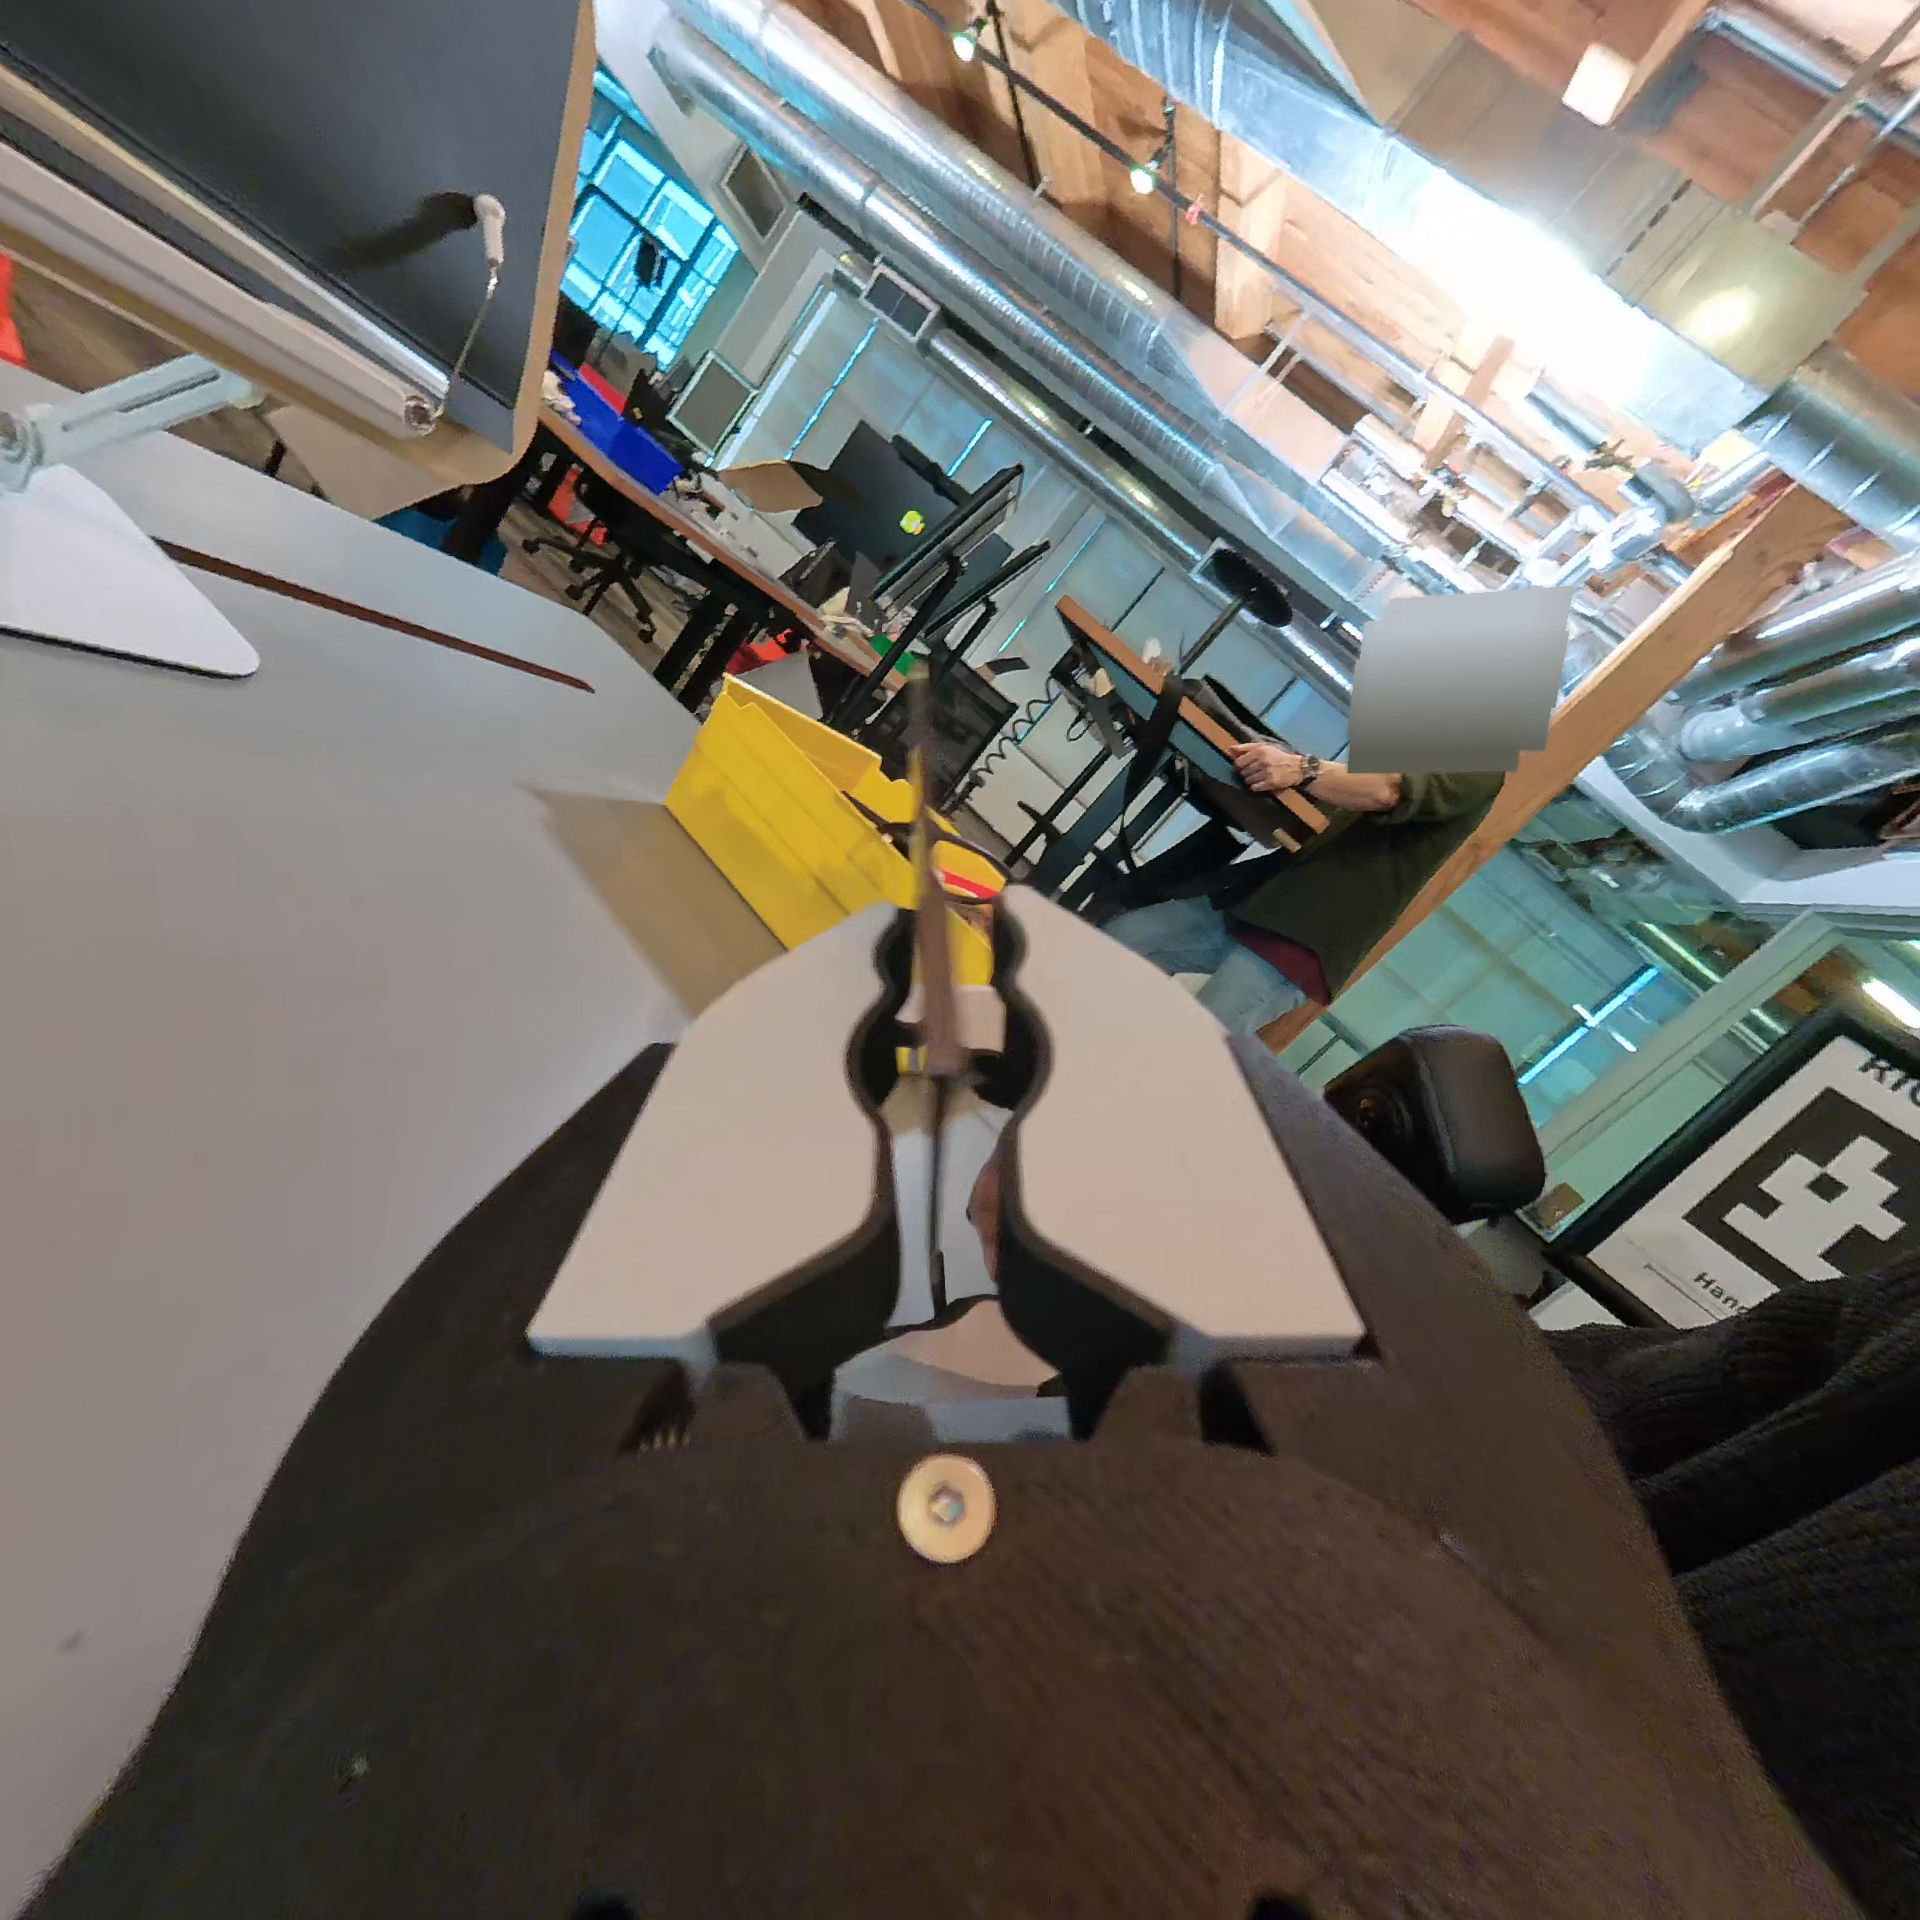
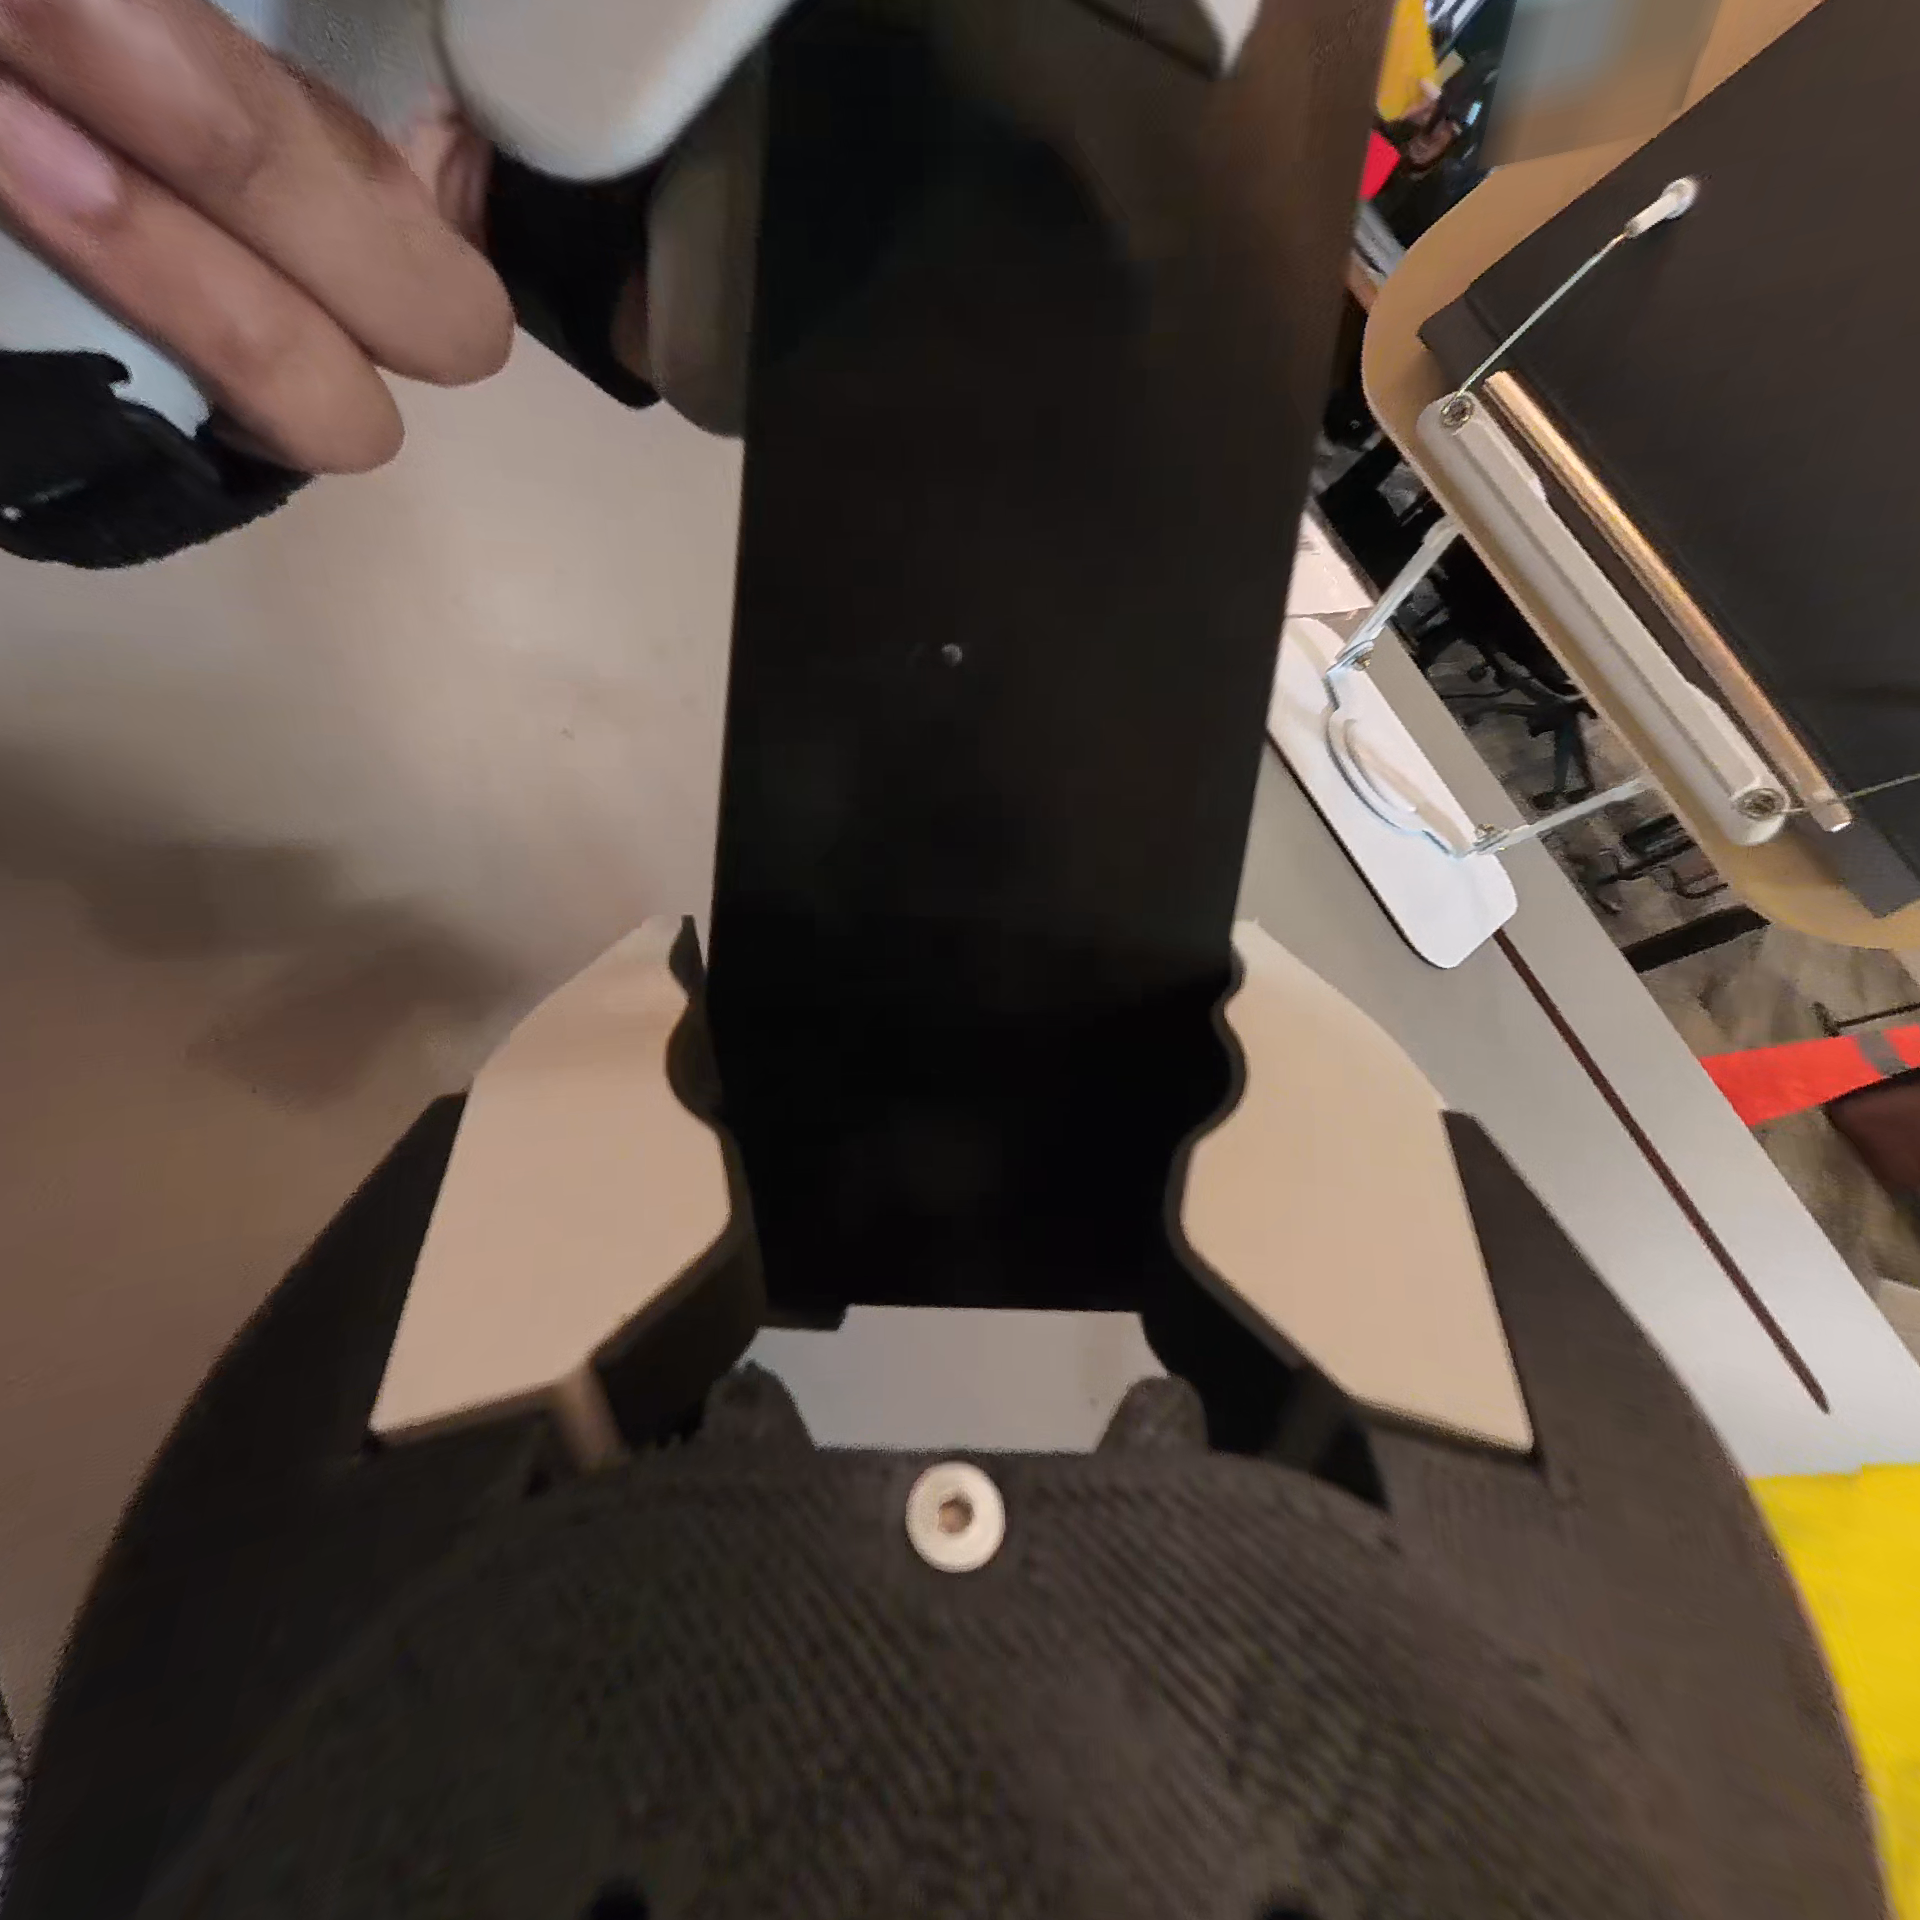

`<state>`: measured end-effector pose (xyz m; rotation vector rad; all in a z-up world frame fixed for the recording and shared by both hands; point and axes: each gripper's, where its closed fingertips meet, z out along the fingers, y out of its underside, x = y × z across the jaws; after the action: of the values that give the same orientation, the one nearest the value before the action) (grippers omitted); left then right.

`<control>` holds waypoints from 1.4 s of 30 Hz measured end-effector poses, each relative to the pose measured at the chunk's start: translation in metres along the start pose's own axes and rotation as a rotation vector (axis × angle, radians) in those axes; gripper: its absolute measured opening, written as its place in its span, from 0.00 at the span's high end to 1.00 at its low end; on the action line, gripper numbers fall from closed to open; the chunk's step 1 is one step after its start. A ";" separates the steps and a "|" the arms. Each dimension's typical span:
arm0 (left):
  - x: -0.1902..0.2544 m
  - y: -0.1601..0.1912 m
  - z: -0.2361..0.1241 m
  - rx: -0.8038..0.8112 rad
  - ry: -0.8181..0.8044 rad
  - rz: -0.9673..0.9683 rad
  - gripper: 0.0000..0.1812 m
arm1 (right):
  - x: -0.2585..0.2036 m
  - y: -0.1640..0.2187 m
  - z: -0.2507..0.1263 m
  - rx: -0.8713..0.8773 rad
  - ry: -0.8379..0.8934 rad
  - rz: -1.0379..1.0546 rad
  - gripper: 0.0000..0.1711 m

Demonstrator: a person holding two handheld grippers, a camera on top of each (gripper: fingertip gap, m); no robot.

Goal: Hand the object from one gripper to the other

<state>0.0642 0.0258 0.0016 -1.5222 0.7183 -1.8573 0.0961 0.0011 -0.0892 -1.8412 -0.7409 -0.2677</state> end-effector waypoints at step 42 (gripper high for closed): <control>0.047 0.029 0.012 -0.079 0.301 0.038 0.51 | -0.045 -0.074 -0.048 0.582 -0.896 0.887 0.46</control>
<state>0.0733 -0.0288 0.0124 -1.2783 0.9600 -2.0746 0.0237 -0.0423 -0.0369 -1.4841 -0.4182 1.2764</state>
